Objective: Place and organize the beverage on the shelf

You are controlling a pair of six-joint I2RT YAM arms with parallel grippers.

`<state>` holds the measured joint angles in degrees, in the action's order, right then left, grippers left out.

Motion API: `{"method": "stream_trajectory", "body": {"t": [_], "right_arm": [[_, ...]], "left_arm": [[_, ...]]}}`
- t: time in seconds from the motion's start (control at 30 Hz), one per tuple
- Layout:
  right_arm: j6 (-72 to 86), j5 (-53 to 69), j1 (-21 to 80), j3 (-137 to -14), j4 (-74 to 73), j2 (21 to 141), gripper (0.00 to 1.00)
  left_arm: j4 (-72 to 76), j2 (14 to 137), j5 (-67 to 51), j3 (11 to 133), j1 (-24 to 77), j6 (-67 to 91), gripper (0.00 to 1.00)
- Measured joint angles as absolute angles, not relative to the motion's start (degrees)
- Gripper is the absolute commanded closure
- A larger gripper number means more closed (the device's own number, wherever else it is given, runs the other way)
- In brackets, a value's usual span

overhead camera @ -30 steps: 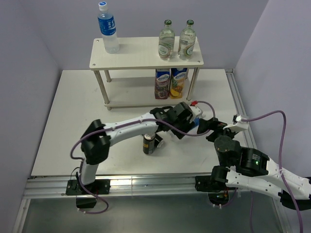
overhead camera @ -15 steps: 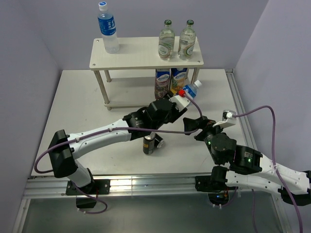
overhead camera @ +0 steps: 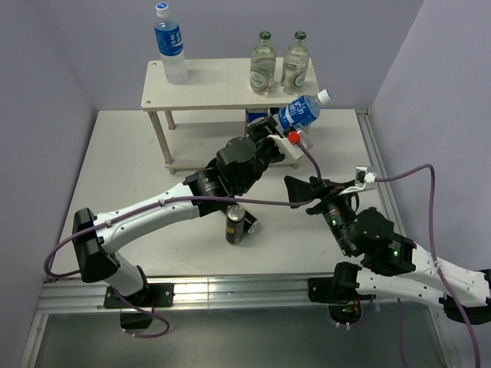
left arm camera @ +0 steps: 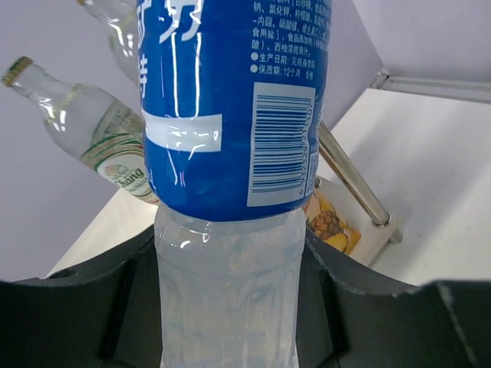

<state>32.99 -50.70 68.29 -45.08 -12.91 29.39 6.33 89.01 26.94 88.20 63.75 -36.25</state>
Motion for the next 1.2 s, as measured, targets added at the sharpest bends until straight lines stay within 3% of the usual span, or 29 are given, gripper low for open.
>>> {"method": "stream_trajectory", "body": {"t": [0.27, 0.47, 0.63, 1.2], "right_arm": [[9.0, -39.4, 68.0, -49.4, -3.3, 31.6, 0.00], [1.8, -32.1, 67.4, -65.6, -3.5, 42.6, 0.00], [4.7, -31.1, 67.2, -80.9, -10.4, 50.9, 0.00], [17.5, -20.5, 66.3, -87.9, -10.9, 54.7, 0.00]], "left_arm": [[14.8, 83.5, 29.6, 79.5, 63.6, -33.3, 1.00], [21.5, 77.9, 33.8, 74.4, 62.3, -30.7, 1.00], [25.8, 77.9, 35.3, 74.4, 61.9, -30.4, 1.00], [34.2, 87.6, 38.2, 73.4, 58.1, -25.1, 1.00]]}}
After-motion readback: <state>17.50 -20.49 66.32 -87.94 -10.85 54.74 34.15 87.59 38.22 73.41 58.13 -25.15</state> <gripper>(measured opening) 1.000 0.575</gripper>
